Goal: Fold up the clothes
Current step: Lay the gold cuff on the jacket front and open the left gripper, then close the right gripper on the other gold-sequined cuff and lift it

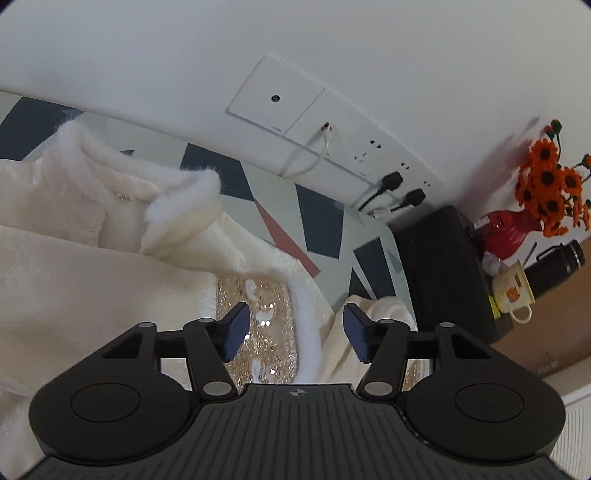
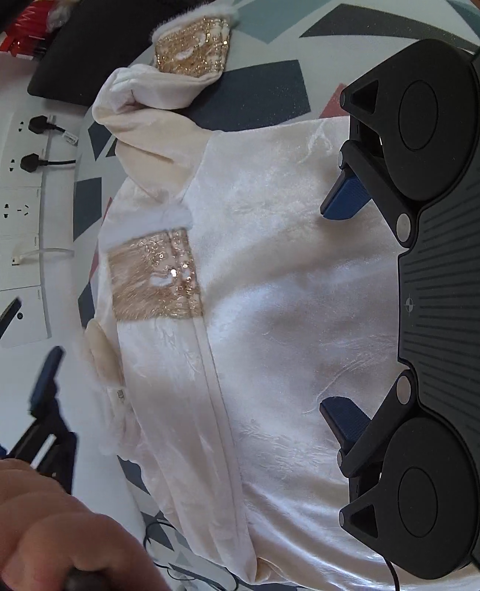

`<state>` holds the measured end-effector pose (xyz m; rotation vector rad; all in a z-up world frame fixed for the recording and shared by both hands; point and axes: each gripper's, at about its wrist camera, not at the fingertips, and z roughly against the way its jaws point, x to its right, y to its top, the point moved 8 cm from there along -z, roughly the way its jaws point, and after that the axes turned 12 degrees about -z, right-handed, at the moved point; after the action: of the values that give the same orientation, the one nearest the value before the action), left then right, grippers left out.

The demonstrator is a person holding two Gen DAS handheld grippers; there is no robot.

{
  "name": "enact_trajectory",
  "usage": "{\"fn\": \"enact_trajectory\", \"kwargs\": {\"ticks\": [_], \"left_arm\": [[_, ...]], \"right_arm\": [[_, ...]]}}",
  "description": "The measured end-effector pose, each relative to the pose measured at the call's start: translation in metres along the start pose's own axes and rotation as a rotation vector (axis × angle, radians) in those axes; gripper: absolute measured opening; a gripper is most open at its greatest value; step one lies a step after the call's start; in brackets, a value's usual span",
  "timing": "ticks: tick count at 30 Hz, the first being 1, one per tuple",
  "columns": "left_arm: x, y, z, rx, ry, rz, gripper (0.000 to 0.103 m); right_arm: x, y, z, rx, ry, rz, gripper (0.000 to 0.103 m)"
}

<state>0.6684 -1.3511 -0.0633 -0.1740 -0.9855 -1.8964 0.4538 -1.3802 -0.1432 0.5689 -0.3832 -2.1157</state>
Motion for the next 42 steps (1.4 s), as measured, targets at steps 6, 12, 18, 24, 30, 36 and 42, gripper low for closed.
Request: {"fn": "enact_trajectory", "kwargs": {"ticks": [6, 12, 18, 24, 30, 36, 42], "left_arm": [[-0.046, 0.052, 0.116, 0.234, -0.023, 0.02, 0.069], [-0.18, 0.043, 0.246, 0.475, 0.413, 0.058, 0.072], [-0.269, -0.055, 0.303, 0.348, 0.69, 0.123, 0.073], [-0.257, -0.115, 0.265, 0.168, 0.62, 0.028, 0.073], [-0.212, -0.13, 0.194, 0.037, 0.598, -0.233, 0.073], [-0.204, -0.118, 0.154, 0.01, 0.688, -0.371, 0.073], [-0.216, -0.106, 0.145, 0.035, 0.721, -0.422, 0.078]], "right_arm": [[0.008, 0.009, 0.001, 0.009, 0.006, -0.017, 0.102], [0.03, 0.048, 0.006, 0.065, 0.084, -0.137, 0.097], [0.043, 0.094, -0.018, 0.087, 0.217, -0.358, 0.093], [0.042, 0.122, -0.052, 0.087, 0.263, -0.516, 0.089], [0.031, 0.141, -0.065, 0.104, 0.2, -0.556, 0.03], [-0.006, 0.182, 0.002, 0.3, 0.335, -0.451, 0.014], [-0.028, 0.226, 0.097, 0.561, 0.468, -0.349, 0.013]]}}
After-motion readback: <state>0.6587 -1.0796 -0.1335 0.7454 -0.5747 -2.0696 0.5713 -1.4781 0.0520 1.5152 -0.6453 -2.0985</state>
